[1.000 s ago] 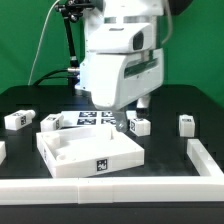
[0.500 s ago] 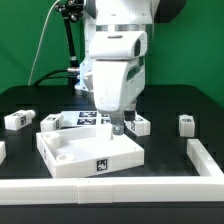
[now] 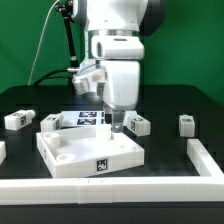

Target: Assemble one leg

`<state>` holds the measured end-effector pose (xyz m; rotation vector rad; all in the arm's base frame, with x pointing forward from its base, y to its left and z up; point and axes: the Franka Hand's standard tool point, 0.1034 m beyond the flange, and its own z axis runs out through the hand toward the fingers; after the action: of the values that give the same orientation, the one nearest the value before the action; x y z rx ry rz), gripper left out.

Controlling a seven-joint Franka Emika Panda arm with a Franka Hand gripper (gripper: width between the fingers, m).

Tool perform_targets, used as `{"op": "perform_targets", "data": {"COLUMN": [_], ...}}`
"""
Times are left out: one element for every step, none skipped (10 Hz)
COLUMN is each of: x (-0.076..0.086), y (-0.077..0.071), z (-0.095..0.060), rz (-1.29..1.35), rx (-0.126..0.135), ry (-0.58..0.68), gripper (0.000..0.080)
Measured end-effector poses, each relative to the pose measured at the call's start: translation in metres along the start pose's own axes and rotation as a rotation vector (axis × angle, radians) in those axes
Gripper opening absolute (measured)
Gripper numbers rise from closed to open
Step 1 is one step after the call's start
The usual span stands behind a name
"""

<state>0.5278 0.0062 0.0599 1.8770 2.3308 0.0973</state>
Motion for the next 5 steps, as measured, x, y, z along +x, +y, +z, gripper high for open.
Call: {"op": "perform_targets", "data": {"x": [0.0011,-0.0001,0.0000,0.0000,0.0000], "y": [-0.0070,-0.0083,-0.0080,-0.0083,-0.0084], "z": [0.0004,0.0011,0.0014,0.0017,0.0018], "rz": [-0.034,-0.029,-0.029,-0.029,-0.029], "rx": [-0.008,-0.004,-0.004,-0.003,-0.003], "ry": [-0.006,-0.007,-0.006,-0.006,-0.006], "gripper": [0.0649,0.0649,0.0649,0.0649,0.0649]}}
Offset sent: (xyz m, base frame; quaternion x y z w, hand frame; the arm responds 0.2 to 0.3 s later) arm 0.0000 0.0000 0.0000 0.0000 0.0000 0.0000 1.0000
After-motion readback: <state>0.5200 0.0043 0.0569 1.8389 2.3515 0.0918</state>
